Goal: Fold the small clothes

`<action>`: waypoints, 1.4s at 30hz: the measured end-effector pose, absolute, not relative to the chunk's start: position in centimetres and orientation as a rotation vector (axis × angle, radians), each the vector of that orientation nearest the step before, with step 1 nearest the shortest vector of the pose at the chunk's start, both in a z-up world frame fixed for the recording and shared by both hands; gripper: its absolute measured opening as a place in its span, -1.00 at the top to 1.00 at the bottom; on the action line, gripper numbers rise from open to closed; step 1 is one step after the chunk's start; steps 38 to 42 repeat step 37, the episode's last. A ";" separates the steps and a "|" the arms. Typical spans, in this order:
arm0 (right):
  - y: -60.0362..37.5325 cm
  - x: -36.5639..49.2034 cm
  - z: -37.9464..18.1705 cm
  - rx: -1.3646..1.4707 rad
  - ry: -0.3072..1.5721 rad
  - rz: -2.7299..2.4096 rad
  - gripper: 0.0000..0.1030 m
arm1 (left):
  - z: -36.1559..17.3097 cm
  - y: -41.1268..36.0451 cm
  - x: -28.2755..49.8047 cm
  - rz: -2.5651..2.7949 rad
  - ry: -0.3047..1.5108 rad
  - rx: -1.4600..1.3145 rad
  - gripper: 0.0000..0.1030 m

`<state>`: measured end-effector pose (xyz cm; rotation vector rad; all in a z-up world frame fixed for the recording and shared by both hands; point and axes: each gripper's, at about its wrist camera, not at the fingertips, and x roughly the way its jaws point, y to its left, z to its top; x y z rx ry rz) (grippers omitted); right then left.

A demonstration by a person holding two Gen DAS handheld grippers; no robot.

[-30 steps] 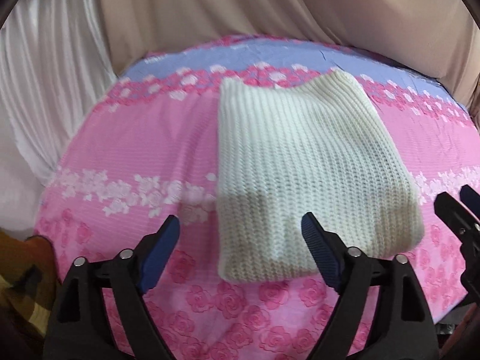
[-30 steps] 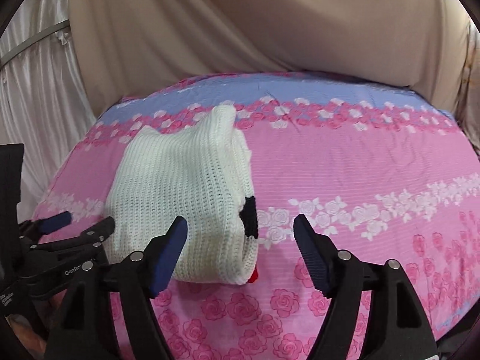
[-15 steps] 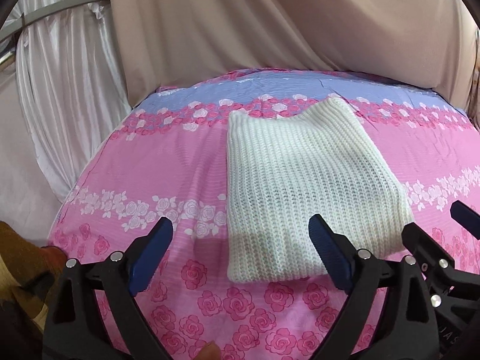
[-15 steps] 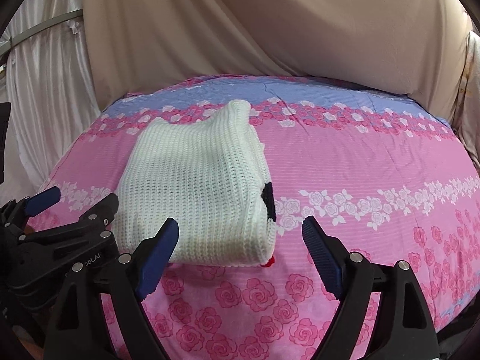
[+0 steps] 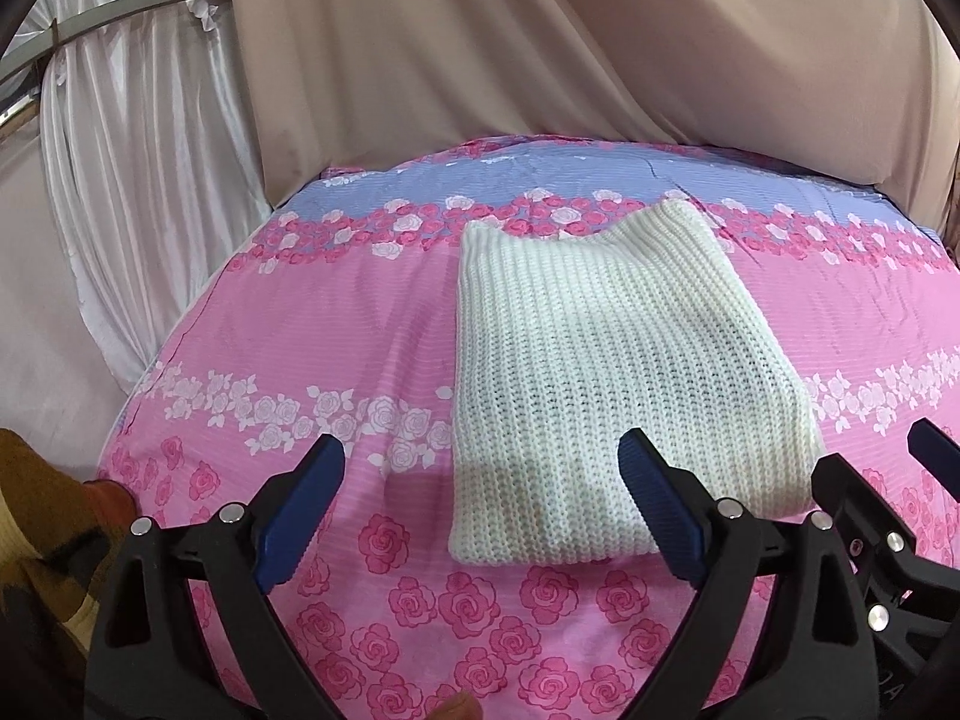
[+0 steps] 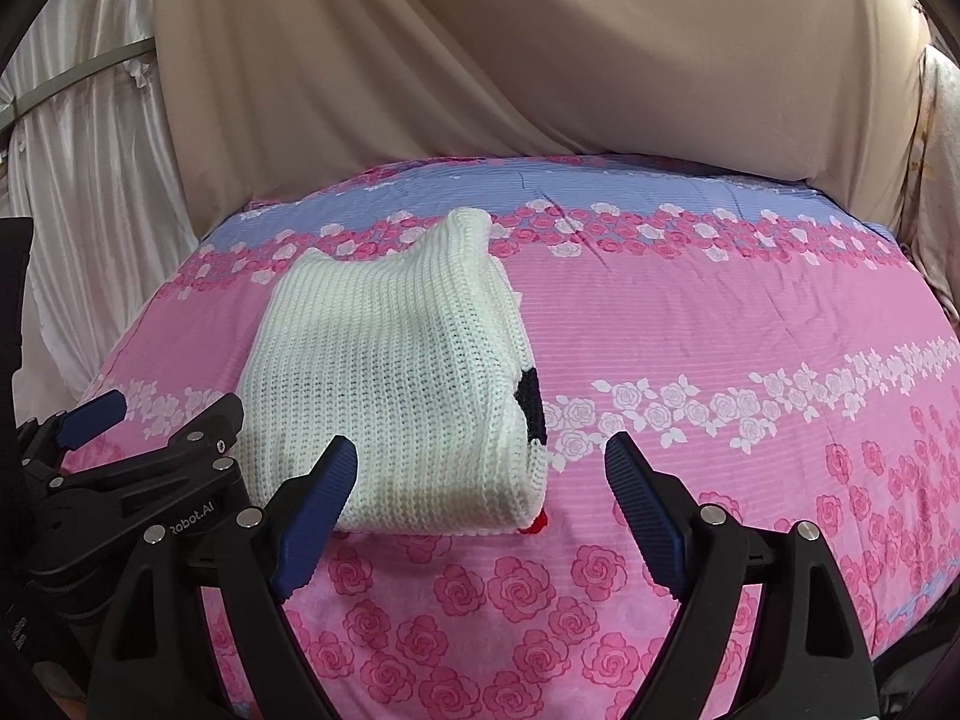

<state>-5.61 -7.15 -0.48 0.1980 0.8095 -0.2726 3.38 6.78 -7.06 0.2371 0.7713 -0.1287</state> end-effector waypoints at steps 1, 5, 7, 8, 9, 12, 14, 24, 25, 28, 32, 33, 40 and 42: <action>-7.2 -5.6 -0.5 0.199 0.809 -0.273 -0.60 | -7.1 6.8 3.4 -0.123 0.771 0.239 -0.83; -7.2 -5.6 -0.4 0.203 0.808 -0.272 -0.60 | -6.9 6.7 3.3 -0.115 0.762 0.244 -0.85; -7.2 -5.6 -0.4 0.205 0.808 -0.276 -0.60 | -7.0 6.7 3.3 -0.116 0.763 0.244 -0.86; -7.3 -5.6 -0.4 0.207 0.808 -0.276 -0.60 | -7.0 6.7 3.4 -0.119 0.764 0.242 -0.86; -7.2 -5.6 -0.3 0.209 0.808 -0.278 -0.60 | -7.0 6.7 3.4 -0.123 0.766 0.240 -0.86; -7.3 -5.7 -0.3 0.209 0.805 -0.280 -0.60 | -7.0 6.7 3.4 -0.124 0.766 0.239 -0.90; -7.2 -5.7 -0.4 0.212 0.805 -0.284 -0.60 | -7.0 6.6 3.4 -0.124 0.764 0.242 -0.90; -6.8 -5.8 -0.6 0.227 0.814 -0.308 -0.61 | -7.0 6.2 3.0 -0.101 0.753 0.255 -0.90; -6.8 -5.9 -0.6 0.227 0.817 -0.313 -0.61 | -7.1 6.2 3.1 -0.103 0.757 0.255 -0.90; -6.8 -5.9 -0.6 0.229 0.819 -0.315 -0.61 | -7.4 6.2 3.2 -0.108 0.771 0.253 -0.90; -6.7 -5.9 -0.7 0.233 0.819 -0.322 -0.61 | -7.5 6.1 3.5 -0.124 0.796 0.257 -0.89; -6.7 -5.9 -0.7 0.237 0.819 -0.322 -0.61 | -7.6 6.1 3.4 -0.125 0.801 0.249 -0.88; -6.7 -5.9 -0.7 0.237 0.821 -0.326 -0.61 | -7.6 6.2 3.3 -0.117 0.796 0.250 -0.88; -6.7 -5.9 -0.7 0.237 0.821 -0.326 -0.61 | -7.6 6.2 3.3 -0.117 0.796 0.250 -0.88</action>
